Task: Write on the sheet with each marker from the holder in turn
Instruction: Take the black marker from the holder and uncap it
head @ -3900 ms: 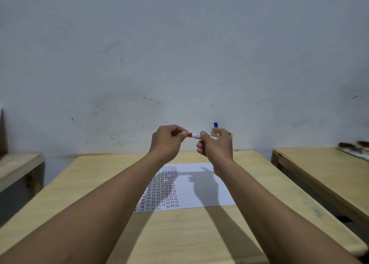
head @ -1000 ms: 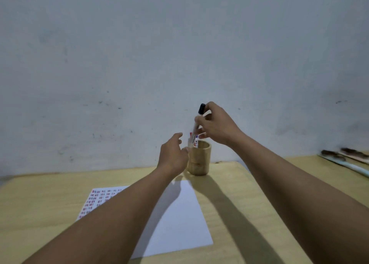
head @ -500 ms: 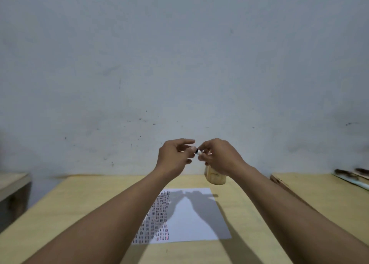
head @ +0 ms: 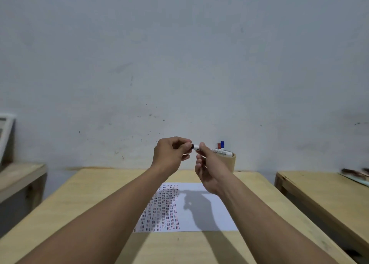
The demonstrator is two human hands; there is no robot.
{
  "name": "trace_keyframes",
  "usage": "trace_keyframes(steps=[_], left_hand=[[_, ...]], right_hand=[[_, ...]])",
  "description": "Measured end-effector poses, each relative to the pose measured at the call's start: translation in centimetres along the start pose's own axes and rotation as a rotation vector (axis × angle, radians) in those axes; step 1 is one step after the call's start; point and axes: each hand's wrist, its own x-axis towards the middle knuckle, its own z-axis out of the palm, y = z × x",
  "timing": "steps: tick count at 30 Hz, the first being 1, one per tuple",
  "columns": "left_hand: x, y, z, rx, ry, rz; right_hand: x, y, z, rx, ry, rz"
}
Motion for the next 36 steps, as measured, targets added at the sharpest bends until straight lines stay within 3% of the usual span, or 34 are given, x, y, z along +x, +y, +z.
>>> trace_keyframes(steps=[3,10,23,30,36], left_hand=[[0.0,-0.2,-0.8,0.051,-0.019,-0.004],[0.0,-1.2,-3.2,0.15,0.021,-0.023],[0.4,-8.8,-12.1,0.708,0.204,-0.121],[0.3,-11.9,-13.7,0.935,0.161,-0.225],[-1.2,-11.3,-13.9,1.106,0.151,-0.171]], right_hand=[[0.6,0.7,0.7,0.131,0.003,-0.017],[1.7,2.9,1.4,0.195,-0.016,-0.053],[3.4,7.0,1.3,-0.096,0.009,0.011],[4.6,8.1,1.2,-0.169,0.002,-0.001],[5.2,7.8,0.2,-0.344,0.007,-0.117]])
